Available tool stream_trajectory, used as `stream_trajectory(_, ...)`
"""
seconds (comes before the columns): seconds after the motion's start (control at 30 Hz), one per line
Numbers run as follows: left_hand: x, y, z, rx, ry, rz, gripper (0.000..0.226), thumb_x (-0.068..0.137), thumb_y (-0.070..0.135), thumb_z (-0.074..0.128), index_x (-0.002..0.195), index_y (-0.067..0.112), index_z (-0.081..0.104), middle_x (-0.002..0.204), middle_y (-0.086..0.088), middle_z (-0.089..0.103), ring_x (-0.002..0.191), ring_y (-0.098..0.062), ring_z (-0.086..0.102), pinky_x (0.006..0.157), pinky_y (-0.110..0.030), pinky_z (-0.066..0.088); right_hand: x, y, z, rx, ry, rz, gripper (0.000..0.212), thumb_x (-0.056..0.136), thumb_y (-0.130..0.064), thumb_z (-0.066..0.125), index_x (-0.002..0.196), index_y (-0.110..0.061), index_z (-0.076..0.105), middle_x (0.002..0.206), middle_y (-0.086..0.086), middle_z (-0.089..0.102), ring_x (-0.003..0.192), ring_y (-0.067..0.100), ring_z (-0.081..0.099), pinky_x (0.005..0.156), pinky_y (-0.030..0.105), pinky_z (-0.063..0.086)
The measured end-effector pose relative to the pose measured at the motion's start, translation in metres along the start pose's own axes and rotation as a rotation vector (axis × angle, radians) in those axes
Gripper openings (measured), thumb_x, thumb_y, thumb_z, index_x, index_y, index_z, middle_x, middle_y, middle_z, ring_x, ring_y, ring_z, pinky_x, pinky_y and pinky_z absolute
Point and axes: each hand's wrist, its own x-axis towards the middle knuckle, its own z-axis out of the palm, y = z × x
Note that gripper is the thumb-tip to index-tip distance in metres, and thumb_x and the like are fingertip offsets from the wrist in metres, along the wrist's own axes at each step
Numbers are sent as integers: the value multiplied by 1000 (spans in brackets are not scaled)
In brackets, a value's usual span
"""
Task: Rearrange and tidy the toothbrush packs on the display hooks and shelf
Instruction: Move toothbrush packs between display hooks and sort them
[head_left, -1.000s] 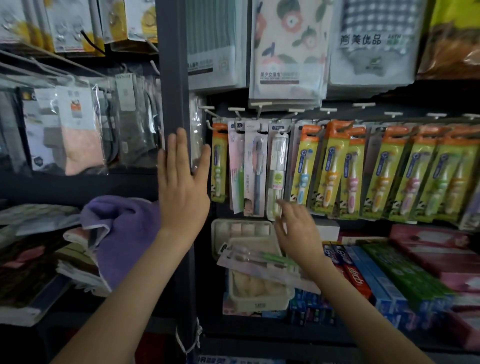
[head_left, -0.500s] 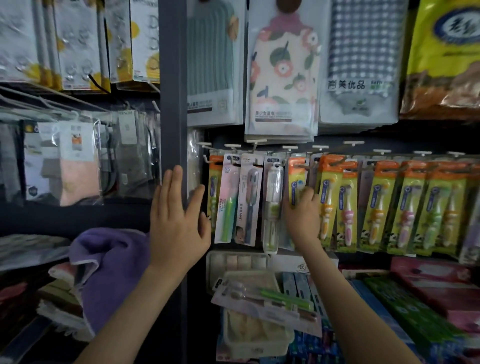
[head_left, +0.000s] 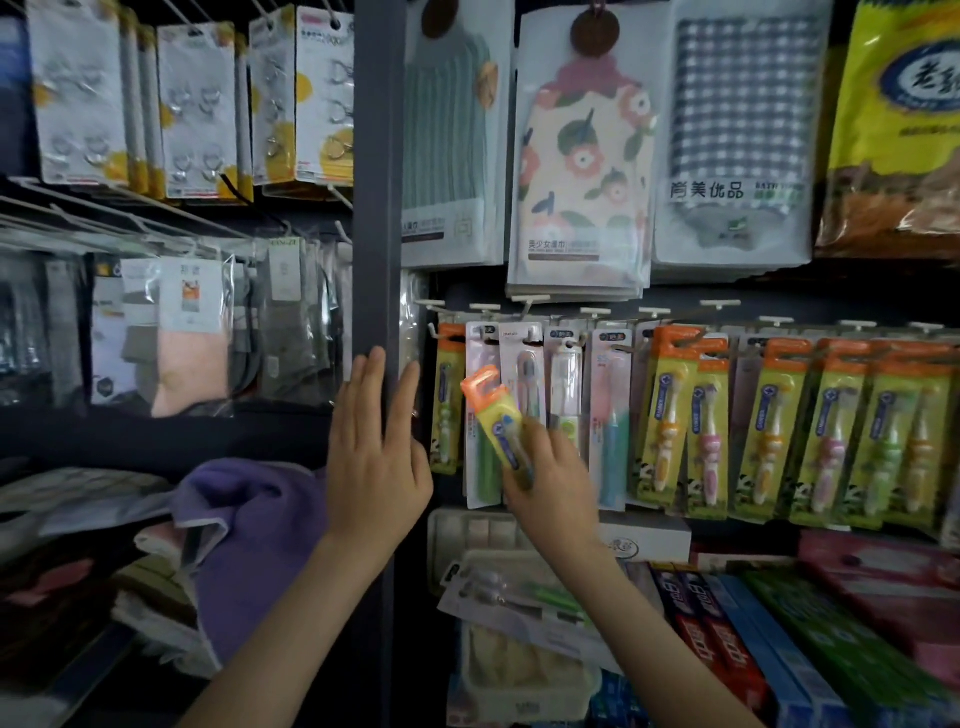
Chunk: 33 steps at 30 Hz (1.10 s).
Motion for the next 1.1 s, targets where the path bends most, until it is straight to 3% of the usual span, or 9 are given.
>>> stream_trajectory(0.13,0,-1,2,-57,13,-45,57,81,4,35,138,1,33,148,-19,25,139,-34,22,114,-42,21,24,-15,30,-239,-45,-108,56,59,-28,84,106,-11,60,85,4,59,74,24,60,57,30,47)
stream_trajectory(0.27,-1,-2,4,-74,4,-33,55,80,4,34,135,3,35,148,-18,23,139,-33,21,112,-45,25,55,-32,50,-300,36,-83,51,57,-24,86,100,-7,64,82,4,62,71,21,62,56,28,50)
stream_trajectory(0.37,-1,-4,4,-82,-1,-23,54,79,3,34,133,4,39,148,-18,23,139,-34,22,110,-48,27,69,-41,60,-265,-17,31,44,69,-23,79,103,-3,58,89,9,62,78,24,63,54,30,50)
stream_trajectory(0.47,-2,-4,4,-82,-10,-20,51,80,2,34,131,4,40,148,-19,23,140,-34,20,110,-49,27,76,-47,66,-155,-105,147,47,86,-30,64,118,1,48,112,15,55,102,28,56,72,35,51)
stream_trajectory(0.67,-1,-4,4,-81,-12,-15,45,84,4,33,127,2,47,148,-20,24,140,-34,22,112,-47,26,76,-54,70,-90,-229,200,63,91,-52,49,125,-1,41,121,13,48,111,27,50,79,34,48)
stream_trajectory(0.8,-1,-4,4,-90,-11,-14,44,83,3,33,126,5,45,148,-19,24,140,-34,21,114,-43,24,64,-36,68,-148,107,158,42,82,-27,61,113,1,50,99,18,56,86,32,56,69,39,48)
stream_trajectory(0.9,-1,-4,3,-92,-12,-18,45,82,3,34,124,3,49,148,-19,24,140,-34,21,116,-40,20,61,-15,67,-222,260,257,58,66,-12,68,118,-1,46,99,19,55,80,32,53,65,38,45)
stream_trajectory(1.0,-1,-4,3,-87,-17,-22,45,82,4,34,123,1,52,148,-19,24,140,-34,22,117,-39,20,63,-6,62,-139,274,357,67,66,-13,74,124,-4,41,105,20,55,87,34,54,70,40,45)
stream_trajectory(1.1,-1,-4,2,-89,-21,-17,44,83,2,35,123,1,52,148,-19,24,141,-33,21,117,-39,20,63,-1,59,4,133,439,70,80,-16,65,138,1,31,119,20,51,106,35,50,87,43,42)
